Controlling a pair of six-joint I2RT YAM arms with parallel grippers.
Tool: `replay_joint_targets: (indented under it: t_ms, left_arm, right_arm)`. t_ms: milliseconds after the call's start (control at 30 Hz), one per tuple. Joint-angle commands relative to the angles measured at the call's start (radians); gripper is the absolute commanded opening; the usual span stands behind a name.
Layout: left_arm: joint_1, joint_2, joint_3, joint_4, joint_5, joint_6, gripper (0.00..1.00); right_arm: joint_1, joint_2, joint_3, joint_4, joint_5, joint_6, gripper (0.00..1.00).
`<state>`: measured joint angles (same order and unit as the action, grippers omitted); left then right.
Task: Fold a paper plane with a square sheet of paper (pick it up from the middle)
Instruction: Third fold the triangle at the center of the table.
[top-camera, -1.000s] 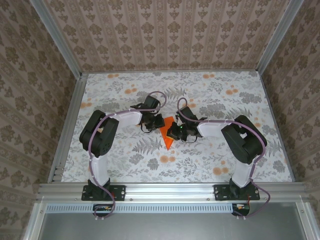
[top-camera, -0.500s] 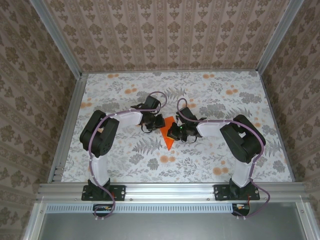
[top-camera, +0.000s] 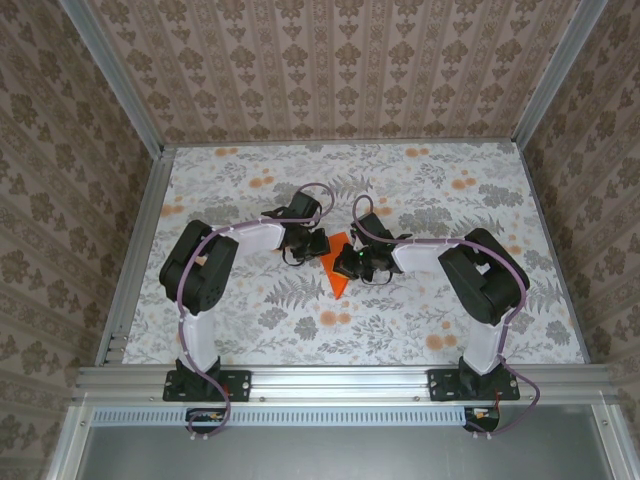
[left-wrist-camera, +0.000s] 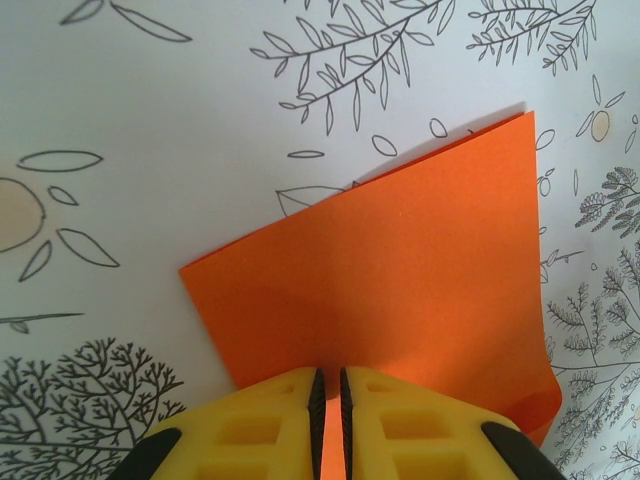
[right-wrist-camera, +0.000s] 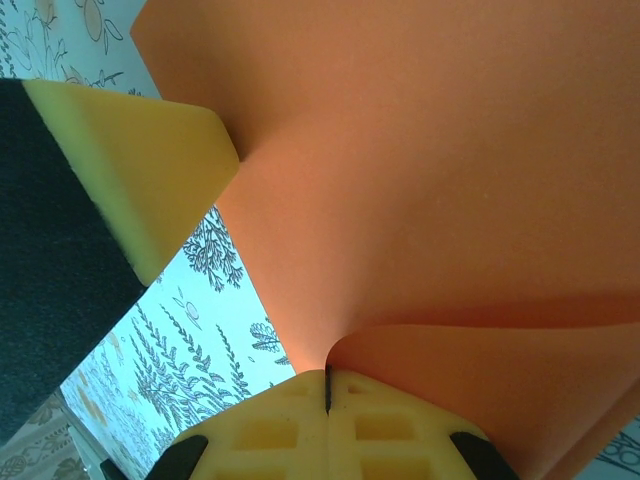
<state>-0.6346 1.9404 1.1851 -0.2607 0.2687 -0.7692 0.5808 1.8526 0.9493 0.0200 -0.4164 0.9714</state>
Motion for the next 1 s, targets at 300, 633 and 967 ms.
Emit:
replay_joint_targets:
  t_ms: [300, 633, 967]
  left_arm:
    - [-0.013, 0.032, 0.007, -0.061, 0.003, 0.025, 0.16]
    - [-0.013, 0.034, 0.011, -0.066, 0.001, 0.027, 0.16]
    - [-0.013, 0.035, 0.013, -0.065, 0.001, 0.027, 0.16]
  right_arm:
    - [0.005, 0.021, 0.020, -0.030, 0.028, -0.026, 0.00]
    - [0.005, -0.006, 0.007, -0.048, 0.028, -0.039, 0.00]
    - [0.007, -0.020, -0.005, -0.055, 0.024, -0.042, 0.03]
